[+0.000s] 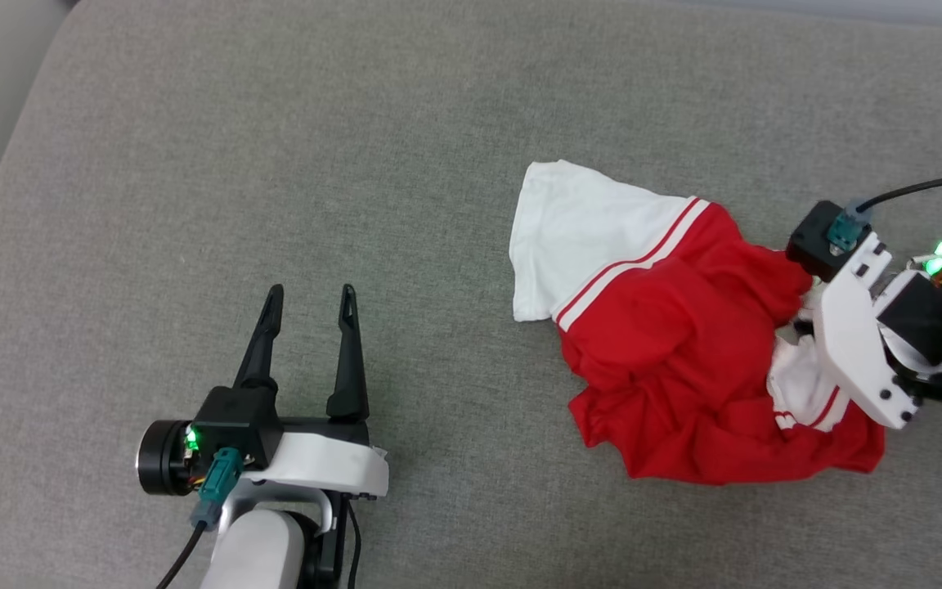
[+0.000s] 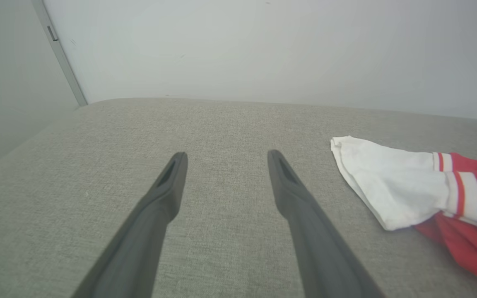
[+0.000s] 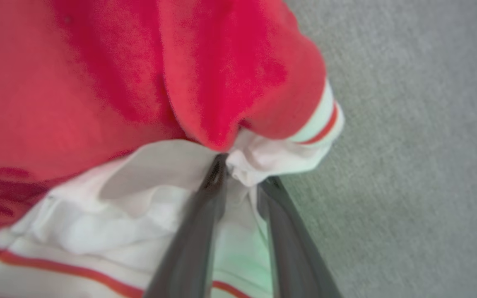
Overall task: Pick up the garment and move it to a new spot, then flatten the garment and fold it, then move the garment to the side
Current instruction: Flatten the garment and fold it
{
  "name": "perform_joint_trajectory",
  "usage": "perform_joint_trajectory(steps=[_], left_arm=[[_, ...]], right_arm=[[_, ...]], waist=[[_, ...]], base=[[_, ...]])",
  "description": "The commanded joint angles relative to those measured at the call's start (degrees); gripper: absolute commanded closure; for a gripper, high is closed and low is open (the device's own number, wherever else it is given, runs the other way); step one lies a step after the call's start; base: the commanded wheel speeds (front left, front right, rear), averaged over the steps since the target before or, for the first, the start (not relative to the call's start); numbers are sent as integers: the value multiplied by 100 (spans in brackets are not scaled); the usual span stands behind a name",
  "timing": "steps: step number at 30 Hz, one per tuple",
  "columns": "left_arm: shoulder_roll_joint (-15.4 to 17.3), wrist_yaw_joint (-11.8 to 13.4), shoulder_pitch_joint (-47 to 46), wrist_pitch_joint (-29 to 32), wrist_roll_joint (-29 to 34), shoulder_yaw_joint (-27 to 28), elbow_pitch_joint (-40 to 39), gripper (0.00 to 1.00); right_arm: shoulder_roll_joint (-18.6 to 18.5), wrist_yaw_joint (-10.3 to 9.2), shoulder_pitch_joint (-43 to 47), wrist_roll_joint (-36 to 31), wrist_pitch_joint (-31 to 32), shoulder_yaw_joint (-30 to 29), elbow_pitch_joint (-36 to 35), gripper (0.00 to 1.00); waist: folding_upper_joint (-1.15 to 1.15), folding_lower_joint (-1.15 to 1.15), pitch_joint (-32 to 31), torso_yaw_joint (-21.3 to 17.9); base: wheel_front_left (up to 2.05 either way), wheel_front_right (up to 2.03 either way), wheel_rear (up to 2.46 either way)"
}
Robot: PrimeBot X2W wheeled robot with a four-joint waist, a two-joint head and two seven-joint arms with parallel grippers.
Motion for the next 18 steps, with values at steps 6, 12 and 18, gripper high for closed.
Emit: perform_joint_trajectory(steps=[6,12,18], left_arm=[[-5,-24,216,-15,76,150,17,0],[-5,-67,483,-15,130,310,14,0],[-5,-76,785,-15,174,420,-52,0]], right_arm=[[199,-12,-446,87,-962,34,291,100],[-105,-12,-513,38,-1895,93,191,100],[-749,-12,287,79,-2555,135,-250,100]], waist=[[0,0,-558,-291],[0,0,-949,-490],[0,0,-1159,-664]], base=[[0,0,0],[0,0,0],[0,0,0]])
